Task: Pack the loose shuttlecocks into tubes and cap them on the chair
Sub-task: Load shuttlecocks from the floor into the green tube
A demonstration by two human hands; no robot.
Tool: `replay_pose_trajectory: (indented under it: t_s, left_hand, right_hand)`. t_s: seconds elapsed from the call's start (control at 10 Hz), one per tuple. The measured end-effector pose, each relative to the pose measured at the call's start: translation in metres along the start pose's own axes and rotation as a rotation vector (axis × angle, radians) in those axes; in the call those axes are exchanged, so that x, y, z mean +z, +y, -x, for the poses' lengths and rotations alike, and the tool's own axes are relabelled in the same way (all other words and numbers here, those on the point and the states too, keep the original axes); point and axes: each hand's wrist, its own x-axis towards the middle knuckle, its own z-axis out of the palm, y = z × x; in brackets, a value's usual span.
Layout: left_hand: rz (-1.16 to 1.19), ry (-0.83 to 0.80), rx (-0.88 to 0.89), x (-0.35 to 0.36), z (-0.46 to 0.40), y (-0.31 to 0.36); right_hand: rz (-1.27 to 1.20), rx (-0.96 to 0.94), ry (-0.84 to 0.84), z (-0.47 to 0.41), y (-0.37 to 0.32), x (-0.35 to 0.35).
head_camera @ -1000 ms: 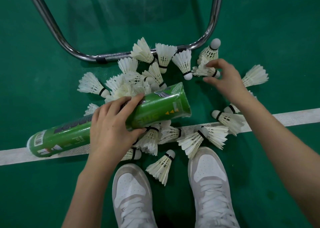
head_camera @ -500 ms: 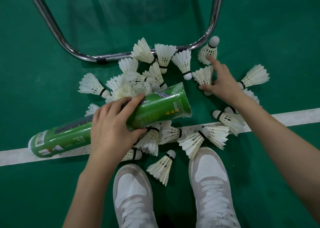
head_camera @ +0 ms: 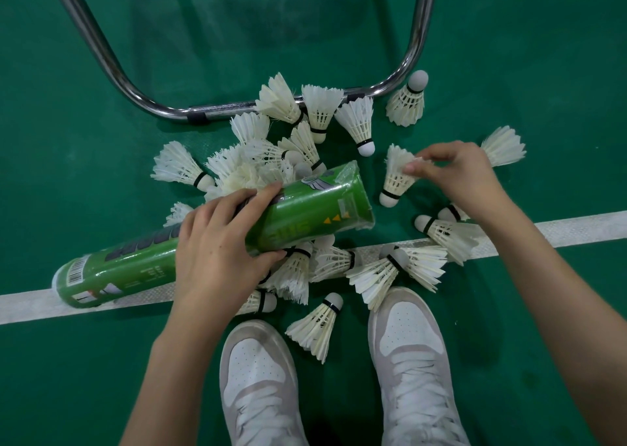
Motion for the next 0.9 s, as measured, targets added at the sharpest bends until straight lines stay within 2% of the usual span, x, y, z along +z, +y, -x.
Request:
replay_pose_trajectory:
  t_s: [0.1, 0.3, 0.6, 0.7, 0.9]
  left_hand:
    - [-0.004, 0.001, 0.003, 0.0, 0.0, 0.0]
    - [-0.01, 0.003, 0.0, 0.0, 0.0, 0.0]
    - [0.002, 0.006, -0.001, -0.001, 0.001, 0.0]
    - [0.0, 0.008, -0.001, -0.002, 0.001, -0.001]
    - [0.008, 0.005, 0.002, -0.002, 0.0, -0.002]
  right_hand:
    - [-0.192, 0.01, 0.05, 0.015, -0.014, -0.008]
    - [-0.4, -0.055, 0.148, 0.049, -0.039, -0.01]
    - [-0.467, -0.092, -0.098, 0.083, -0.068, 0.028]
    - [-0.524, -0.048, -0.119, 0.087, -0.072, 0.032]
    - [-0.385, -0.06, -0.055, 0.091, -0.077, 0.042]
